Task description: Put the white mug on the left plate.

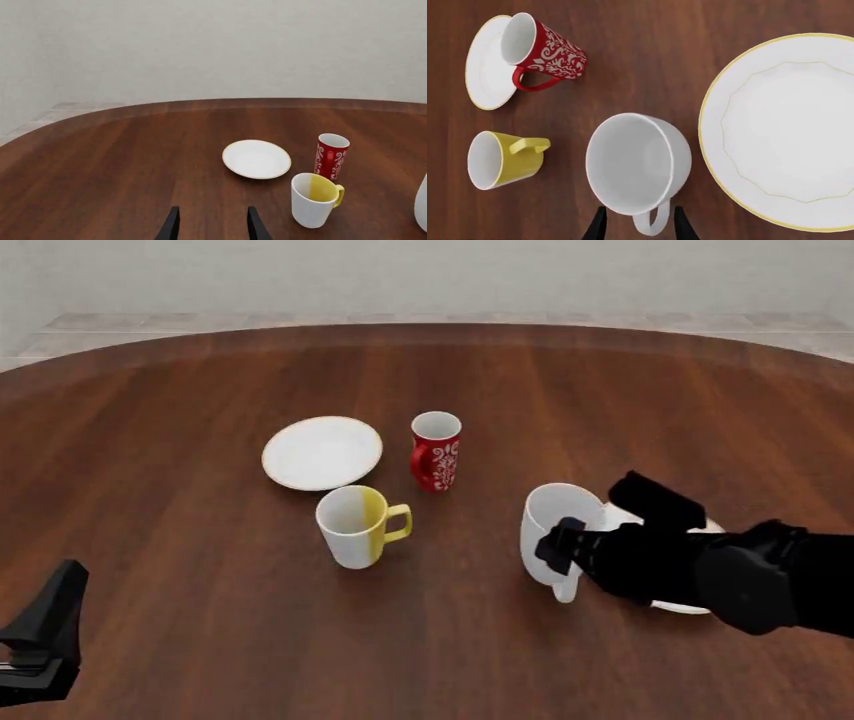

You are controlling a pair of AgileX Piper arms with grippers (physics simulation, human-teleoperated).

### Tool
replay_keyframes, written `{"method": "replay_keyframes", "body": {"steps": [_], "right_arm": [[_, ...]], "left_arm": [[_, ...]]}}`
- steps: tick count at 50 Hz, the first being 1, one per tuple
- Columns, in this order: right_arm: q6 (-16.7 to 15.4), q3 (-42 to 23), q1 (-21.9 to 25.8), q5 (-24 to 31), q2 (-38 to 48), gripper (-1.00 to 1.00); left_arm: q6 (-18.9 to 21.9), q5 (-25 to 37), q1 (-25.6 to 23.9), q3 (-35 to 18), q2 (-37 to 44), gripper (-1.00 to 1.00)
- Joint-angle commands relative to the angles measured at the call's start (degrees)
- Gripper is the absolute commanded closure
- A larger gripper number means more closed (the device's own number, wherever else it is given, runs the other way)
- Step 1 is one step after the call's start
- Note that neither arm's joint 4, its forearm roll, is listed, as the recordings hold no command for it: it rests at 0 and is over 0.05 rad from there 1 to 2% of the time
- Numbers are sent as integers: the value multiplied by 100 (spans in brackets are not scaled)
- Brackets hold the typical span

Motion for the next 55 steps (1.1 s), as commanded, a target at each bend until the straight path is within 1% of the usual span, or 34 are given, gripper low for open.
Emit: {"method": "replay_keyframes", "body": {"steps": [1,8,14,25,26,33,39,46,47,49,51,52,55], "right_arm": [[3,-74,74,15,112,-100],[10,-100,85,111,69,-100],[33,-64,82,85,126,-100],[86,64,74,-67,322,-100],[138,85,117,-102,352,-100],[124,81,132,-149,451,-100],[203,63,233,-222,594,-100],[112,-55,258,-127,650,-100],[21,-84,189,-62,640,100],[-125,-156,133,59,555,100],[-61,-145,195,27,581,100],[-169,-149,53,39,568,100],[-134,-151,100,70,523,100]], "left_arm": [[2,0,0,0,-1,-100],[1,0,0,0,1,-100],[1,0,0,0,0,-100],[0,0,-1,0,-1,-100],[1,0,-1,0,0,-100],[0,0,0,0,0,-100],[1,0,-1,0,0,-100],[0,0,0,0,1,-100],[1,0,0,0,-1,-100],[0,0,-1,0,1,-100],[-1,0,-1,0,0,-100],[0,0,0,0,0,-100],[1,0,0,0,0,-100]]}}
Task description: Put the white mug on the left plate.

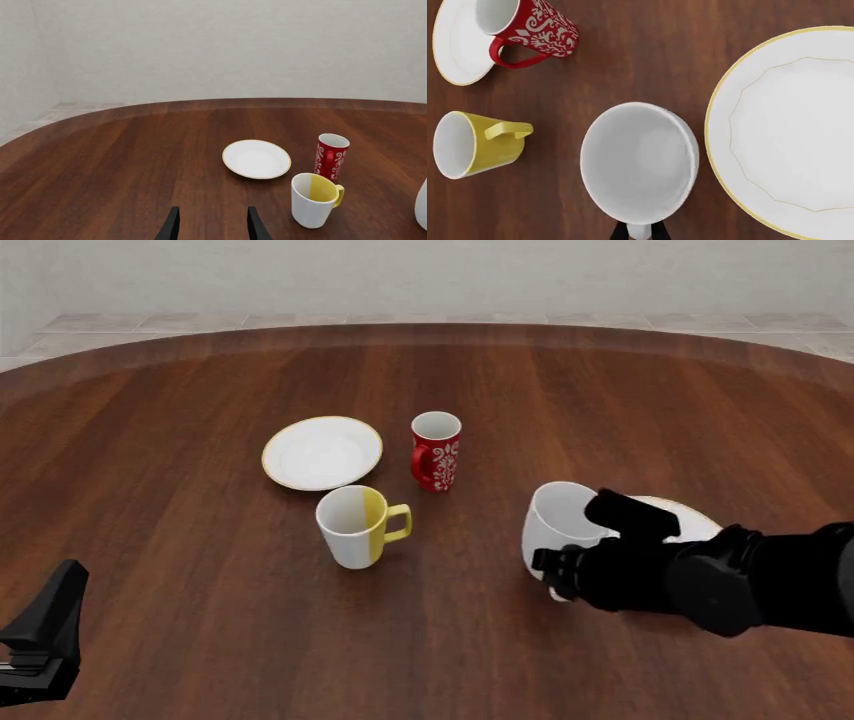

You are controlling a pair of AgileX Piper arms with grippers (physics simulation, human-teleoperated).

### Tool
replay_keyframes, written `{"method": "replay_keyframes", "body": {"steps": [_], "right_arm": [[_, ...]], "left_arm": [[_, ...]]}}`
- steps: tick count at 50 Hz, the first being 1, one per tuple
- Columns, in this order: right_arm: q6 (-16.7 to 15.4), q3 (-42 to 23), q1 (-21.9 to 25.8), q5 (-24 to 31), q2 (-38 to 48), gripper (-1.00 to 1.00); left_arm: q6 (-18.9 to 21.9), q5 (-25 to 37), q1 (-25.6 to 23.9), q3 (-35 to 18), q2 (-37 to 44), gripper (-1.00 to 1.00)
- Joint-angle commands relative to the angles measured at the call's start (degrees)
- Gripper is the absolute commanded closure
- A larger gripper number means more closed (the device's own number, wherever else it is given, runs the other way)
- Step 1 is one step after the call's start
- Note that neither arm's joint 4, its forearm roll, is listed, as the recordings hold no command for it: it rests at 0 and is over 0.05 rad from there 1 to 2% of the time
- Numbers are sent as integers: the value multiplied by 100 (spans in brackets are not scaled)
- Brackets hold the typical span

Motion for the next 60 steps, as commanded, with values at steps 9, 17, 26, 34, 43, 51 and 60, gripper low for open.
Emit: {"method": "replay_keyframes", "body": {"steps": [9,17,26,34,43,51,60], "right_arm": [[-309,-241,-144,257,-78,100],[-664,-395,-105,383,-236,100],[-1299,-710,117,585,-522,100],[-1738,-954,283,793,-655,100],[-2501,-1479,138,1317,-950,100],[-3117,-2068,-142,1674,-1173,100],[-3484,-2875,39,1888,-982,100]], "left_arm": [[0,0,0,0,0,-100],[0,0,0,0,0,-100],[0,0,1,0,-1,-100],[-1,0,0,0,1,-100],[-1,0,1,0,0,-100],[-1,0,-1,0,0,-100],[0,0,1,0,0,-100]]}}
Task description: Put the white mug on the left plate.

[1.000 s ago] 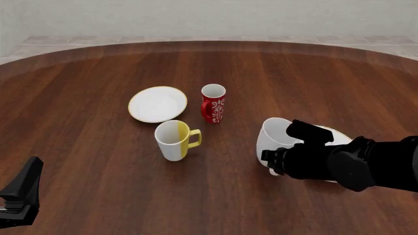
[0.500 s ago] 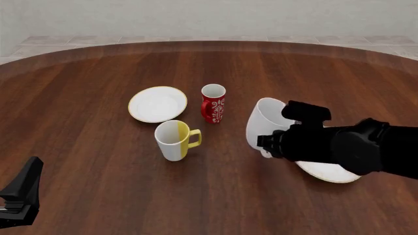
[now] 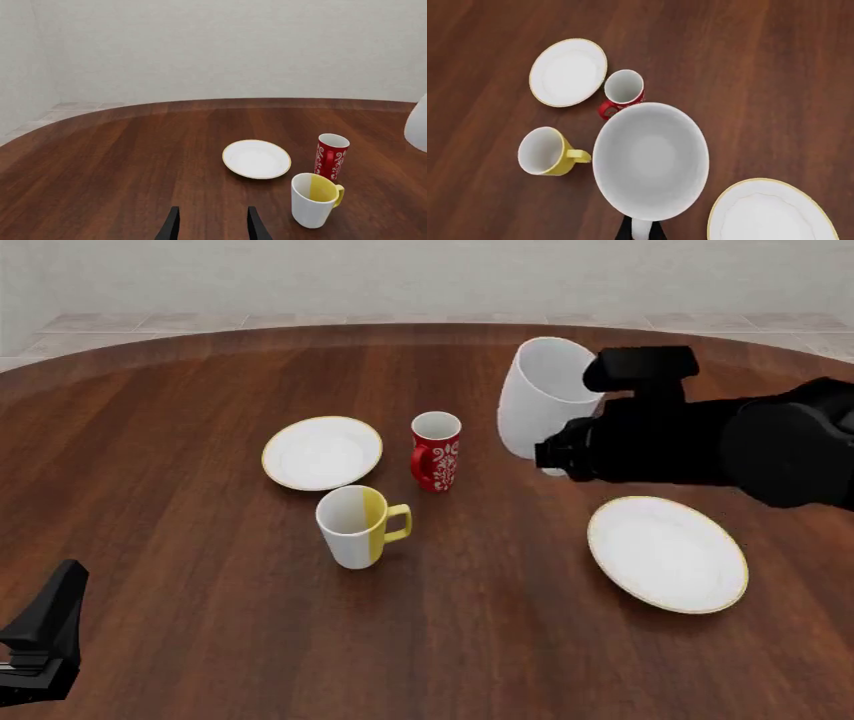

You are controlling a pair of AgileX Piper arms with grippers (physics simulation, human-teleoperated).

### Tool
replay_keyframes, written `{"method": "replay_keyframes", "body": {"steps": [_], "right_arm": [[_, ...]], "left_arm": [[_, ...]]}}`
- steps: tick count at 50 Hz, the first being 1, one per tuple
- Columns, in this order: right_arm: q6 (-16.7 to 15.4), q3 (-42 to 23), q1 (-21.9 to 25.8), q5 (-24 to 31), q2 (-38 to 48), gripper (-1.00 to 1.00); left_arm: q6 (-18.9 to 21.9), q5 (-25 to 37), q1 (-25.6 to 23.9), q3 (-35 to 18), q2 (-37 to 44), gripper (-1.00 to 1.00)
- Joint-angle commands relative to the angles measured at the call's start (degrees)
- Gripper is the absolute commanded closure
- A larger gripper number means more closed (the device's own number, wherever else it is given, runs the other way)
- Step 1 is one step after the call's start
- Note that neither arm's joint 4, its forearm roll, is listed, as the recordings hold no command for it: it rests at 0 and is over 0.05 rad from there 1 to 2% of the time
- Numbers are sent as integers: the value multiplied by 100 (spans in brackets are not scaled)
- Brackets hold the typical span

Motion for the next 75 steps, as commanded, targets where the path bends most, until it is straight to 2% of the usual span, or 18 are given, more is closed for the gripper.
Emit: {"method": "replay_keyframes", "body": {"steps": [1,5,7,13,16,32,48,61,75], "right_arm": [[-554,-911,53,334,61,100],[-570,-1200,109,342,274,100],[-705,-1364,189,356,382,100],[-662,-1836,227,417,689,100],[-739,-2073,282,425,875,100],[-652,-3149,801,382,2033,100],[-709,-4478,1246,812,3156,100],[-693,-5718,1338,1176,4107,100],[-668,-6615,1526,1451,4898,100]], "left_arm": [[0,0,0,0,-1,-100],[1,0,0,0,1,-100],[1,0,1,0,-1,-100],[1,0,1,0,0,-100],[1,0,1,0,0,-100],[0,0,0,0,1,-100],[1,0,1,0,-1,-100],[0,0,0,0,0,-100],[1,0,0,0,0,-100]]}}
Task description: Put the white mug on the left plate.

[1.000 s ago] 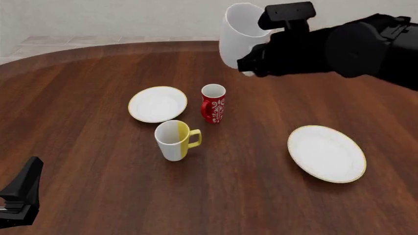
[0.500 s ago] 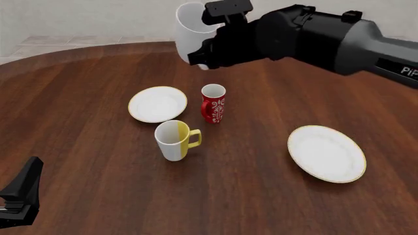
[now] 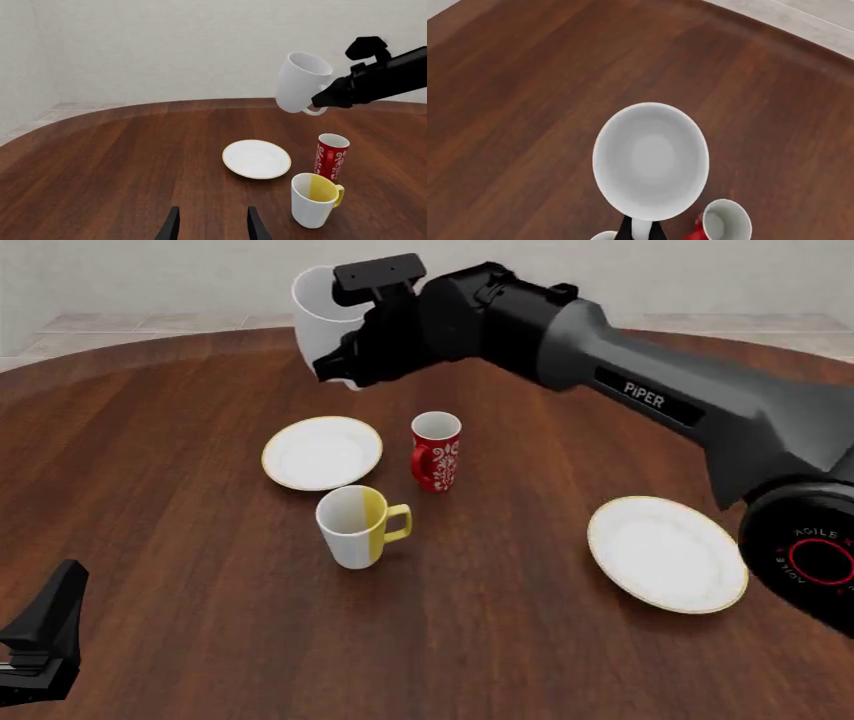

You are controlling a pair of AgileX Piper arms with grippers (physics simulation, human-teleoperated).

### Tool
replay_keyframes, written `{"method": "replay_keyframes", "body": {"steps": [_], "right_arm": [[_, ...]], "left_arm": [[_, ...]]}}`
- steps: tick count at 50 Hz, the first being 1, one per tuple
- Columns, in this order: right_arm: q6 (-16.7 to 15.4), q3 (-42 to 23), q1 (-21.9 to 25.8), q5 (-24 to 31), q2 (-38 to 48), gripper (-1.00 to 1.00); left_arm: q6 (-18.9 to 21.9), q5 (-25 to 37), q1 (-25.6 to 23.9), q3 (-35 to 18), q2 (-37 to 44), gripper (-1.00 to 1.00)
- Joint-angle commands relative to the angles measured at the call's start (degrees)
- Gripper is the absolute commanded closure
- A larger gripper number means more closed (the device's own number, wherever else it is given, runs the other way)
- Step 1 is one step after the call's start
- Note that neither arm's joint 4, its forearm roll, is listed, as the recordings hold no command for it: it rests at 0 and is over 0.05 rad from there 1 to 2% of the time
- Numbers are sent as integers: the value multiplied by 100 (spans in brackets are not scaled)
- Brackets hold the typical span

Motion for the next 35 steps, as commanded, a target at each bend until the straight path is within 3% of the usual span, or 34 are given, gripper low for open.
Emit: {"method": "replay_keyframes", "body": {"steps": [1,13,35], "right_arm": [[64,-746,145,207,626,100],[80,-1340,157,393,1124,100],[154,-3254,83,1222,2459,100]], "left_arm": [[1,0,1,0,-1,-100],[-1,0,0,0,-1,-100],[0,0,0,0,0,-100]]}}
